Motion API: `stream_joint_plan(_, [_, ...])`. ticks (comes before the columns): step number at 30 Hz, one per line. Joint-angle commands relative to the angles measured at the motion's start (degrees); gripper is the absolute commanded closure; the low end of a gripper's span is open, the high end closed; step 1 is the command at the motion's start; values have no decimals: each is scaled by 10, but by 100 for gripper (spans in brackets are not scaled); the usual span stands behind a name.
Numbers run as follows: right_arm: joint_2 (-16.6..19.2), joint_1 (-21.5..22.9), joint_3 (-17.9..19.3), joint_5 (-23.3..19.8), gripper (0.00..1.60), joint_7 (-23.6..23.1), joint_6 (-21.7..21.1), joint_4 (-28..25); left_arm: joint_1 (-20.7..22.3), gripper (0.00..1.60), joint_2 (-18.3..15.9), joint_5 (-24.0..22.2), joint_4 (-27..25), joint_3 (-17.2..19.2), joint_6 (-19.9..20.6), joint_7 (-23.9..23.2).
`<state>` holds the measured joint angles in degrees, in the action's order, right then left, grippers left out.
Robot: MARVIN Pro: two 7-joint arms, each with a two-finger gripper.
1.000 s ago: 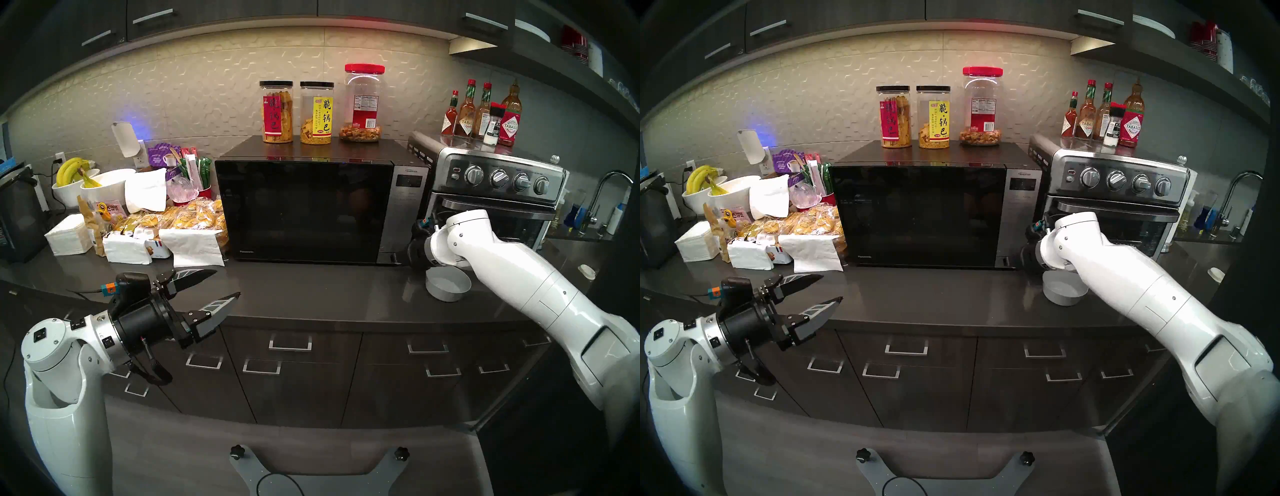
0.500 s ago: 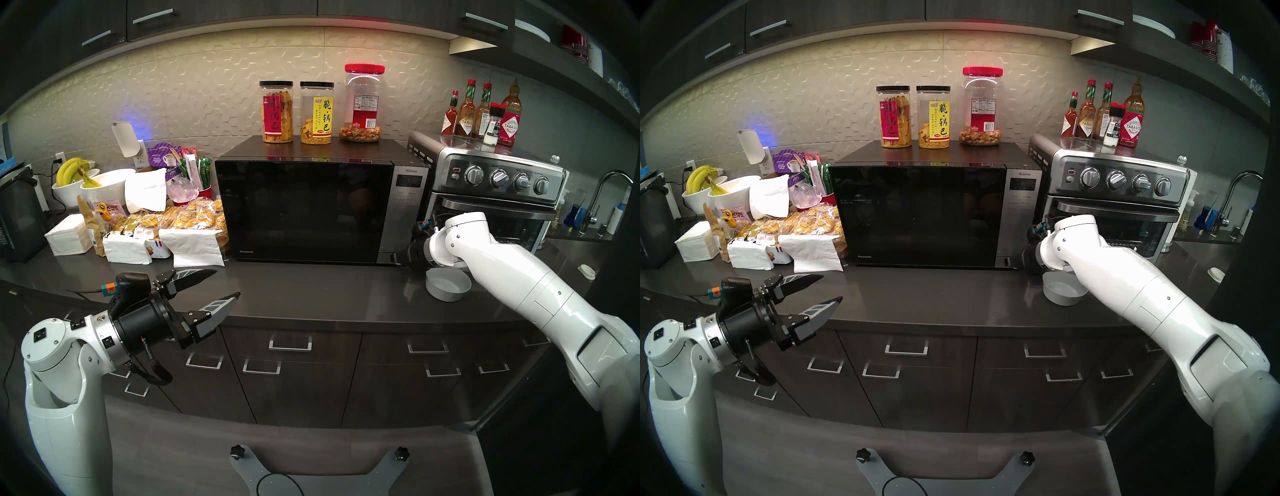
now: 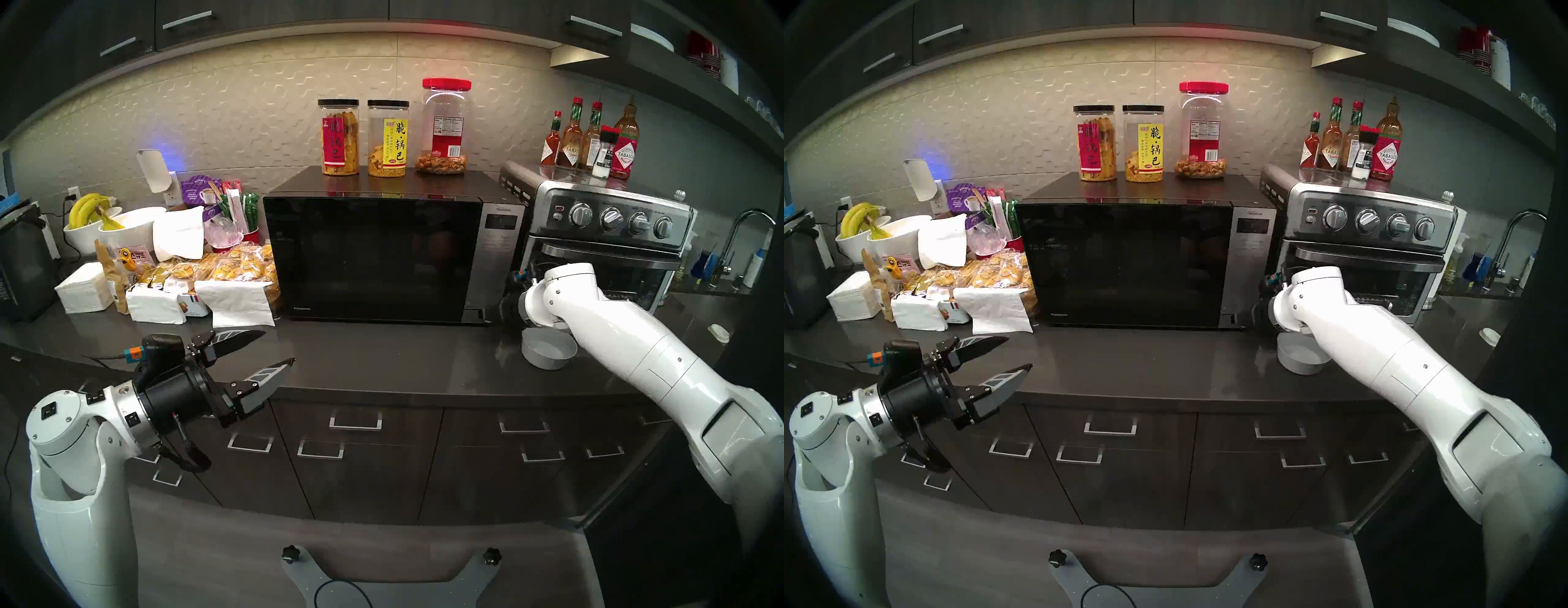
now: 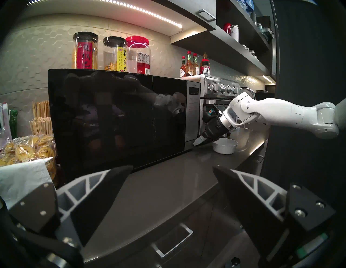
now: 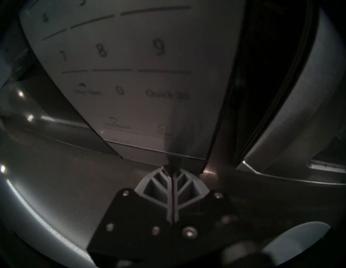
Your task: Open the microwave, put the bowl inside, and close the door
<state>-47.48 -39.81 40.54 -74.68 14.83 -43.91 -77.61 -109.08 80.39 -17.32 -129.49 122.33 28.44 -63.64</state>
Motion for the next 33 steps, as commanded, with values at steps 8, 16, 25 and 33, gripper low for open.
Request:
stream_joint_plan(8, [2,-4,14,21,160,-19,57,-15,2,0,-1,-1,-7,-1,1,-2])
stream_joint_plan(16, [8,-15,19,30,160,-22,71,-27,2,0,0,-1,-7,-1,1,-2])
stream_joint_plan(25, [10,-23,24,34,160,-18,78,-33,2,0,0,0,-7,-1,1,-2])
stream_joint_plan(33, [17,-41,26,59,160,-27,125,-47,2,0,0,0,-7,0,1,-3])
